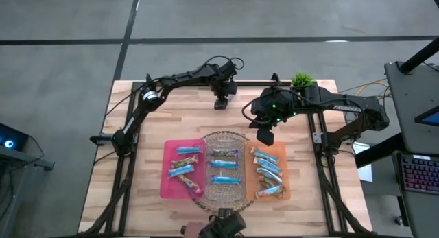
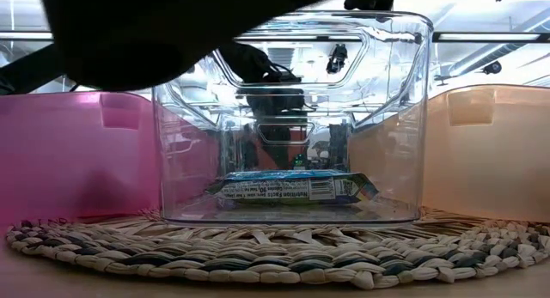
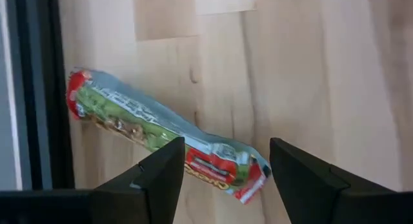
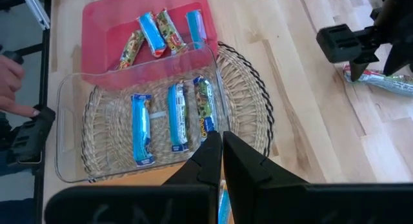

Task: Pick and place Granola Bars by type
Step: Put the red granola bar into the pink bin

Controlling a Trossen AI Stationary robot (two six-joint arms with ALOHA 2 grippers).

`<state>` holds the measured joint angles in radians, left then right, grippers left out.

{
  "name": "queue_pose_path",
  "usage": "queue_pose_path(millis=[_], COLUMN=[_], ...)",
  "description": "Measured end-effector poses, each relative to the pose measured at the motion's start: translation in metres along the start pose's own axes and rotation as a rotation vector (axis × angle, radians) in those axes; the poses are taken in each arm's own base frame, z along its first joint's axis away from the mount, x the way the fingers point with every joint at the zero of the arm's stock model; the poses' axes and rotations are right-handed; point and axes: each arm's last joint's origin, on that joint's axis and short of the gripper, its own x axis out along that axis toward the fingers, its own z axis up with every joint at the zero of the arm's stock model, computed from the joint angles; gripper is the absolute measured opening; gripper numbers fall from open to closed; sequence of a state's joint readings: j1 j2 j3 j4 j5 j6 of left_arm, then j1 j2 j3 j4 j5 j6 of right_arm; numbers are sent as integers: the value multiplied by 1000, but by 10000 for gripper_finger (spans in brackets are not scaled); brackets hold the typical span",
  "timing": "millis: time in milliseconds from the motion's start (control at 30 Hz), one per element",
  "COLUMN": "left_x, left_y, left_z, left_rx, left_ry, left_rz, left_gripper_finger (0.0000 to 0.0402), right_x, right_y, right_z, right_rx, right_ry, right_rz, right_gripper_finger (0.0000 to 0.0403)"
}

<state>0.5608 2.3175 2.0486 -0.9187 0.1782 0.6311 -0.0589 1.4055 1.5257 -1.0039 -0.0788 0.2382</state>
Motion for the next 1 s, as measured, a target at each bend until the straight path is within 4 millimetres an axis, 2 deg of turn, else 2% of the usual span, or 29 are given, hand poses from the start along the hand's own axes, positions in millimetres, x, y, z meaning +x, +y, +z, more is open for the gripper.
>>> queue_pose_path(millis=[267, 567, 833, 1000], left_x=[6, 11, 29, 30], left_y=[5, 2, -16, -20], left_z=[-3, -7, -7, -6], left_rx=[-280, -645, -694, -676], left_ry=[58, 53, 60, 66], left_rz=[168, 185, 148, 144], left_gripper_finger=[208, 208, 208, 192], right_x=[0, 0, 0, 0], right_y=[0, 0, 0, 0], right_z=[0, 0, 0, 0], right_rx=[-2, -13, -30, -32], right_ry=[0, 0, -1, -1], right_rz=[-1, -3, -8, -11], right_gripper_finger=[8, 8, 8, 8])
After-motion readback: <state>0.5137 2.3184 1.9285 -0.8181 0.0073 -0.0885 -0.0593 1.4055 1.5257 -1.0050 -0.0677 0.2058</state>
